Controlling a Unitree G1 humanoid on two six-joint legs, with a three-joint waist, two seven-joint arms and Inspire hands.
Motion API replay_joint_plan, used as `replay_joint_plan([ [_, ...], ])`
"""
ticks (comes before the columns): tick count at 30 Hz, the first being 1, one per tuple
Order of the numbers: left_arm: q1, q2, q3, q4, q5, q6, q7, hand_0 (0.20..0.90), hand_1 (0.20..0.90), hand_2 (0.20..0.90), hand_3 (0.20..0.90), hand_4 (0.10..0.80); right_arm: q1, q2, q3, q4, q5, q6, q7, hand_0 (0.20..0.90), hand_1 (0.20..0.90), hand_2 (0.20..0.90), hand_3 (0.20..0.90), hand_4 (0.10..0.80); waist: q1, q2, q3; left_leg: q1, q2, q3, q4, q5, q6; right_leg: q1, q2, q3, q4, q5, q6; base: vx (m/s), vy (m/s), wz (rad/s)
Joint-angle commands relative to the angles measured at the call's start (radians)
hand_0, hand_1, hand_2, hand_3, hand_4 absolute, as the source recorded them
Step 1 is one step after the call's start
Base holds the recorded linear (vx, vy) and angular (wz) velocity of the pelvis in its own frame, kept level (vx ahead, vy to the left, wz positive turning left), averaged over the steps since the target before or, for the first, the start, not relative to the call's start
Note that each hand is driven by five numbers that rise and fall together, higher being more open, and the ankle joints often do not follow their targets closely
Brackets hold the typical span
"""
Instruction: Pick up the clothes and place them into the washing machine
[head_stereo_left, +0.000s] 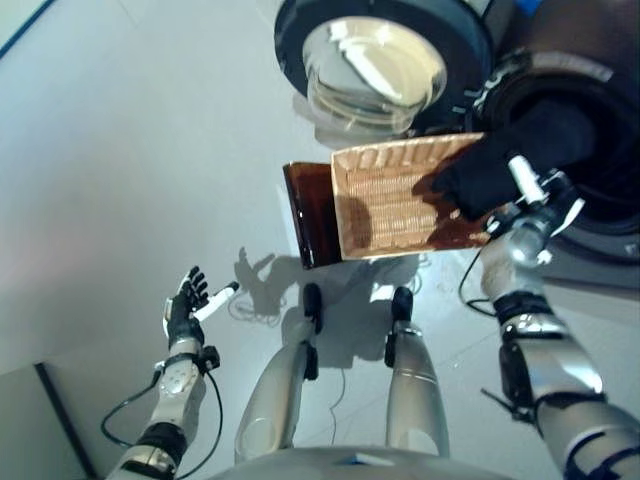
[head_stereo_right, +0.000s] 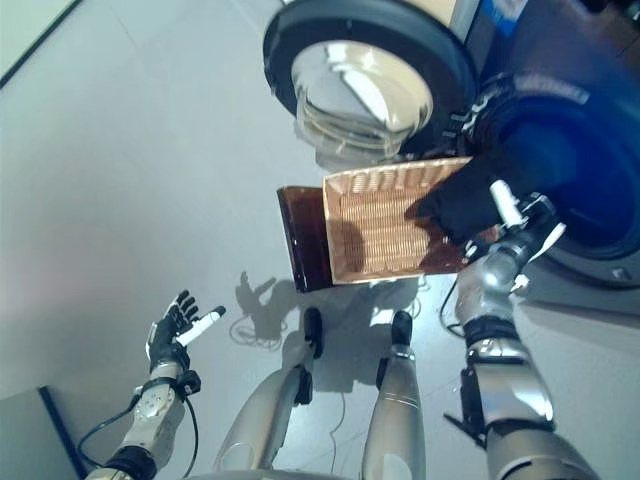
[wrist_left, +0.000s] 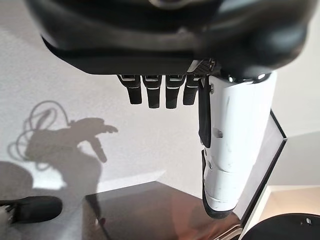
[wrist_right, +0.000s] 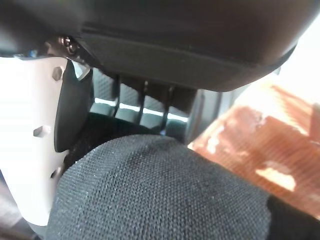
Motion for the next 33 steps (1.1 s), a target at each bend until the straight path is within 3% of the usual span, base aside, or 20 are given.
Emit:
replay_joint_plan([
  [1, 0.024, 0.037, 0.066, 0.112, 0.028, -0.019, 0.010, 0.900, 0.900, 0.900, 0.900, 0.800, 0.091, -0.005, -0.053, -0.121, -0.040, -0.135, 0.039, 0.200, 0.200, 0.200, 0.200, 0.300, 0.010, -0.042, -0.105, 0.044, -0.012, -0.010, -0.003, -0.039, -0.065, 0.132, 0.001, -0.063, -0.207, 0.101, 0.014, 0.128, -0.040, -0.17],
  [6, 0.024, 0.027, 0.086, 0.241, 0.068, 0.011, 0.014, 0.900, 0.900, 0.900, 0.900, 0.800, 0.278, 0.126, -0.056, -0.228, -0.040, -0.131, 0.106, 0.200, 0.200, 0.200, 0.200, 0.300, -0.004, -0.080, -0.161, 0.182, 0.010, -0.005, -0.036, -0.054, -0.067, 0.271, 0.016, -0.050, -0.282, 0.112, 0.021, 0.135, -0.091, -0.15],
  [10, 0.040, 0.037, 0.109, 0.265, 0.091, 0.018, 0.020, 0.900, 0.900, 0.900, 0.900, 0.800, 0.346, 0.146, -0.047, -0.267, -0.042, -0.120, 0.140, 0.200, 0.200, 0.200, 0.200, 0.300, -0.007, -0.098, -0.193, 0.239, 0.031, 0.004, -0.051, -0.061, -0.073, 0.318, 0.038, -0.041, -0.312, 0.110, 0.019, 0.067, -0.115, -0.15],
  [13, 0.044, 0.057, 0.147, 0.299, 0.105, 0.034, 0.026, 0.900, 0.900, 0.900, 0.900, 0.800, 0.424, 0.178, -0.030, -0.289, -0.035, -0.110, 0.175, 0.200, 0.200, 0.200, 0.200, 0.300, -0.002, -0.129, -0.227, 0.301, 0.088, 0.003, -0.049, -0.054, -0.085, 0.382, 0.084, -0.040, -0.296, 0.068, -0.002, 0.122, -0.303, -0.10],
  [17, 0.052, 0.062, 0.172, 0.287, 0.101, 0.038, 0.024, 0.900, 0.900, 0.900, 0.900, 0.800, 0.482, 0.199, -0.025, -0.316, -0.015, -0.109, 0.195, 0.200, 0.200, 0.200, 0.200, 0.300, 0.013, -0.154, -0.219, 0.275, 0.118, -0.013, 0.122, -0.023, -0.084, 0.453, 0.114, -0.051, -0.308, 0.047, -0.030, 0.017, -0.236, -0.07],
  [18, 0.040, 0.052, 0.163, 0.281, 0.111, 0.038, 0.021, 0.900, 0.900, 0.900, 0.900, 0.800, 0.504, 0.193, -0.041, -0.330, -0.008, -0.114, 0.189, 0.200, 0.200, 0.200, 0.200, 0.300, 0.013, -0.166, -0.197, 0.209, 0.103, 0.022, 0.275, -0.001, -0.073, 0.495, 0.105, -0.091, -0.314, 0.040, -0.046, -0.013, -0.298, 0.28],
  [19, 0.046, 0.043, 0.167, 0.280, 0.108, 0.038, 0.016, 0.900, 0.900, 0.900, 0.900, 0.800, 0.504, 0.193, -0.049, -0.328, -0.001, -0.115, 0.189, 0.200, 0.200, 0.200, 0.200, 0.300, 0.027, -0.164, -0.191, 0.191, 0.067, 0.008, 0.299, -0.011, -0.071, 0.509, 0.108, -0.097, -0.312, 0.033, -0.048, 0.004, -0.226, 0.59],
  [21, 0.057, 0.030, 0.177, 0.295, 0.112, 0.042, 0.015, 0.900, 0.900, 0.900, 0.900, 0.800, 0.492, 0.189, -0.056, -0.312, -0.006, -0.116, 0.181, 0.200, 0.200, 0.200, 0.200, 0.300, 0.042, -0.159, -0.204, 0.131, -0.011, 0.020, 0.259, -0.025, -0.058, 0.520, 0.115, -0.094, -0.320, 0.028, -0.046, 0.097, -0.095, 0.39],
  [22, 0.066, 0.026, 0.186, 0.312, 0.115, 0.048, 0.017, 0.900, 0.900, 0.900, 0.900, 0.800, 0.489, 0.193, -0.057, -0.311, -0.008, -0.116, 0.177, 0.200, 0.200, 0.200, 0.200, 0.300, 0.045, -0.148, -0.215, 0.106, -0.038, 0.057, 0.201, -0.018, -0.048, 0.531, 0.141, -0.092, -0.323, 0.026, -0.046, 0.193, -0.095, -0.07],
  [24, 0.087, 0.022, 0.198, 0.323, 0.115, 0.054, 0.018, 0.900, 0.900, 0.900, 0.900, 0.800, 0.485, 0.193, -0.057, -0.308, -0.014, -0.115, 0.170, 0.200, 0.200, 0.200, 0.200, 0.300, 0.062, -0.135, -0.241, 0.092, -0.066, 0.125, 0.104, 0.027, -0.044, 0.566, 0.182, -0.079, -0.337, 0.011, -0.042, 0.261, -0.087, -0.16],
  [25, 0.103, 0.020, 0.205, 0.330, 0.120, 0.058, 0.017, 0.900, 0.900, 0.900, 0.900, 0.800, 0.477, 0.193, -0.051, -0.300, -0.022, -0.112, 0.168, 0.200, 0.200, 0.200, 0.200, 0.300, 0.078, -0.128, -0.256, 0.092, -0.078, 0.129, 0.069, 0.038, -0.040, 0.587, 0.205, -0.071, -0.341, -0.001, -0.043, 0.315, -0.068, -0.41],
  [27, 0.124, 0.021, 0.219, 0.341, 0.118, 0.061, 0.017, 0.900, 0.900, 0.900, 0.900, 0.800, 0.463, 0.200, -0.034, -0.282, -0.037, -0.114, 0.168, 0.200, 0.200, 0.200, 0.200, 0.300, 0.093, -0.144, -0.266, 0.154, -0.094, 0.086, 0.024, 0.014, -0.006, 0.601, 0.222, -0.053, -0.294, -0.030, -0.043, 0.283, -0.084, -0.77],
  [28, 0.115, 0.032, 0.221, 0.350, 0.127, 0.066, 0.022, 0.900, 0.900, 0.900, 0.900, 0.800, 0.467, 0.208, -0.036, -0.281, -0.034, -0.119, 0.169, 0.200, 0.200, 0.200, 0.200, 0.300, 0.084, -0.156, -0.268, 0.176, -0.092, 0.095, 0.022, -0.005, 0.006, 0.587, 0.229, -0.056, -0.231, -0.026, -0.028, 0.215, -0.100, -0.73],
  [29, 0.115, 0.042, 0.228, 0.331, 0.133, 0.069, 0.024, 0.900, 0.900, 0.900, 0.900, 0.800, 0.463, 0.216, -0.039, -0.270, -0.024, -0.120, 0.178, 0.200, 0.200, 0.200, 0.200, 0.300, 0.084, -0.170, -0.261, 0.195, -0.098, 0.098, 0.029, -0.029, 0.029, 0.563, 0.234, -0.065, -0.095, 0.015, 0.016, 0.143, -0.079, -0.20],
  [31, 0.093, 0.051, 0.243, 0.301, 0.112, 0.070, 0.018, 0.900, 0.900, 0.900, 0.900, 0.800, 0.441, 0.218, -0.023, -0.268, -0.017, -0.107, 0.189, 0.200, 0.200, 0.200, 0.200, 0.300, 0.059, -0.161, -0.230, 0.236, -0.075, 0.101, 0.019, -0.055, 0.051, 0.415, 0.226, -0.057, 0.113, 0.118, 0.118, 0.089, -0.057, 0.07],
  [32, 0.074, 0.053, 0.236, 0.280, 0.108, 0.066, 0.020, 0.900, 0.900, 0.900, 0.900, 0.800, 0.439, 0.213, -0.025, -0.267, -0.015, -0.099, 0.195, 0.200, 0.200, 0.200, 0.200, 0.300, 0.035, -0.157, -0.211, 0.242, -0.076, 0.085, 0.043, -0.066, 0.061, 0.381, 0.216, -0.030, 0.192, 0.141, 0.138, 0.085, -0.051, -0.30],
  [33, 0.068, 0.054, 0.225, 0.261, 0.111, 0.063, 0.019, 0.900, 0.900, 0.900, 0.900, 0.800, 0.435, 0.210, -0.027, -0.271, -0.016, -0.099, 0.191, 0.200, 0.200, 0.200, 0.200, 0.300, 0.027, -0.139, -0.201, 0.246, -0.065, 0.071, 0.050, -0.065, 0.064, 0.344, 0.219, -0.017, 0.227, 0.146, 0.116, 0.057, -0.034, -0.19],
])
